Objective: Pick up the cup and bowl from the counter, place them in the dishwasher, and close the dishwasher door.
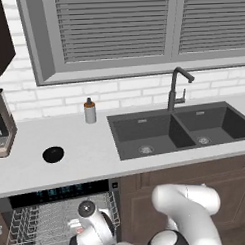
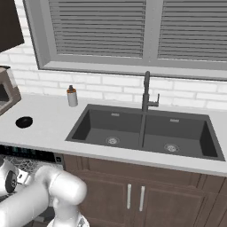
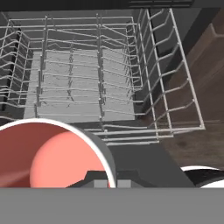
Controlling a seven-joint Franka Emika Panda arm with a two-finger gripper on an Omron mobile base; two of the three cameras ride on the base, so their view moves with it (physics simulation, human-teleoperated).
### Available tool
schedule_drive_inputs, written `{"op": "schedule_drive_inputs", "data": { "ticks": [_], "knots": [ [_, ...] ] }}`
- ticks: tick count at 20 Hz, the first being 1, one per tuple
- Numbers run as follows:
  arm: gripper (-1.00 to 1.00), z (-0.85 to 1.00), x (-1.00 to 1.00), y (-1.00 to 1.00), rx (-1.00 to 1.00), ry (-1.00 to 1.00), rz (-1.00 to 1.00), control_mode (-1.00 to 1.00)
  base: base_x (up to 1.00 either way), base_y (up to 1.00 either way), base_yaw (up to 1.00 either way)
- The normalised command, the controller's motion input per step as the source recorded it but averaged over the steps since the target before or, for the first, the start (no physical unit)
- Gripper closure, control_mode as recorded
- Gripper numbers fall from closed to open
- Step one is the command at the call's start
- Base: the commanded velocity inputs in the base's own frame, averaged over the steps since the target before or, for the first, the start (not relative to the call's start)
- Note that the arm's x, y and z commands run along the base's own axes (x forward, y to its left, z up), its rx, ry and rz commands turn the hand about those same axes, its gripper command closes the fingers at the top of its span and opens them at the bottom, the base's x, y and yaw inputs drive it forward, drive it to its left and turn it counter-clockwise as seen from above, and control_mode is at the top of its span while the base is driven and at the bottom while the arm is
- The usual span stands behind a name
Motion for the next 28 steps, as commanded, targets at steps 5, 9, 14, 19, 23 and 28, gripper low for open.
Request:
{"op": "schedule_drive_inputs", "data": {
  "ticks": [5, 9, 14, 19, 23, 28],
  "knots": [
    [1.00, -0.17, 0.49, 0.10, -0.03, -0.03, 0.00, -1.00, 0.00, 0.00, 0.00],
    [1.00, -0.32, 0.42, 0.23, -0.03, -0.07, 0.00, -1.00, 0.00, 0.00, 0.00],
    [1.00, -0.18, 0.44, 0.08, -0.01, -0.02, 0.00, -1.00, 0.00, 0.00, 0.00],
    [1.00, -0.19, 0.41, 0.00, 0.00, 0.00, 0.00, -1.00, 0.00, 0.00, 0.00],
    [1.00, -0.32, 0.50, 0.01, 0.00, -0.01, 0.00, -1.00, 0.00, 0.00, 0.00],
    [1.00, -0.35, 0.44, 0.10, -0.02, -0.02, 0.00, -1.00, 0.00, 0.00, 0.00]
  ]
}}
